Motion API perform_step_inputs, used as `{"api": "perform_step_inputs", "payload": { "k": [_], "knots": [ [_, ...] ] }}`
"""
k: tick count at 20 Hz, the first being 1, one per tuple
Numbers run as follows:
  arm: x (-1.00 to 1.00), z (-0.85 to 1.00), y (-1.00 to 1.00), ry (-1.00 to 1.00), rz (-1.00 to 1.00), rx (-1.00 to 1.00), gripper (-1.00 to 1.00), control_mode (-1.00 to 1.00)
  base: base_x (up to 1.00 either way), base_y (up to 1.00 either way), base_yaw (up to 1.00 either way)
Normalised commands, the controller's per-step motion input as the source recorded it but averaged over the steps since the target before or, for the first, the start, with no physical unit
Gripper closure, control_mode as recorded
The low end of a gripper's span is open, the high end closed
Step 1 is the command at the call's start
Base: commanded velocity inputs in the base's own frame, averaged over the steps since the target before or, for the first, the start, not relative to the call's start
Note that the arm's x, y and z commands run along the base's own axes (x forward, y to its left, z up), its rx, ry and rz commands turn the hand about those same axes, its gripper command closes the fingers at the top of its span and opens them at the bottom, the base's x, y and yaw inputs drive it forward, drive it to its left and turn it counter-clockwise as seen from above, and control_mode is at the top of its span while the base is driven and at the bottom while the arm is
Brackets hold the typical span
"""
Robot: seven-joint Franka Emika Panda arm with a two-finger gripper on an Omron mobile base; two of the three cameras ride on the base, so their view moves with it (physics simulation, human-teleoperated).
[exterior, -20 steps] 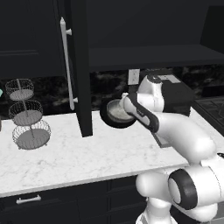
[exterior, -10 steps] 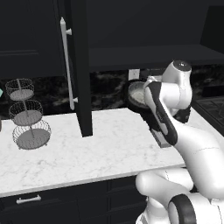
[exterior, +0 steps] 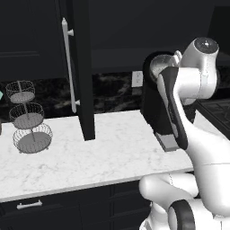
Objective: Pick up the bowls on the counter and stack them on top of one another in the open cabinet. Place the smaller bowl on top of the larger bowl.
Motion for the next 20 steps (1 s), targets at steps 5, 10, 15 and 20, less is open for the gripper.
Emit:
{"api": "perform_step_inputs", "payload": {
  "k": [5,10,15,20],
  "knots": [
    [0.06,0.87,-0.19,-0.32,-0.16,0.08,1.00,-1.00,0.00,0.00,0.00],
    [0.52,0.69,-0.01,-0.24,-0.01,0.05,1.00,-1.00,0.00,0.00,0.00],
    [0.74,0.16,0.00,-0.02,0.10,0.00,1.00,-1.00,0.00,0.00,0.00],
    [0.90,-0.23,0.00,0.02,0.09,0.00,1.00,-1.00,0.00,0.00,0.00]
  ]
}}
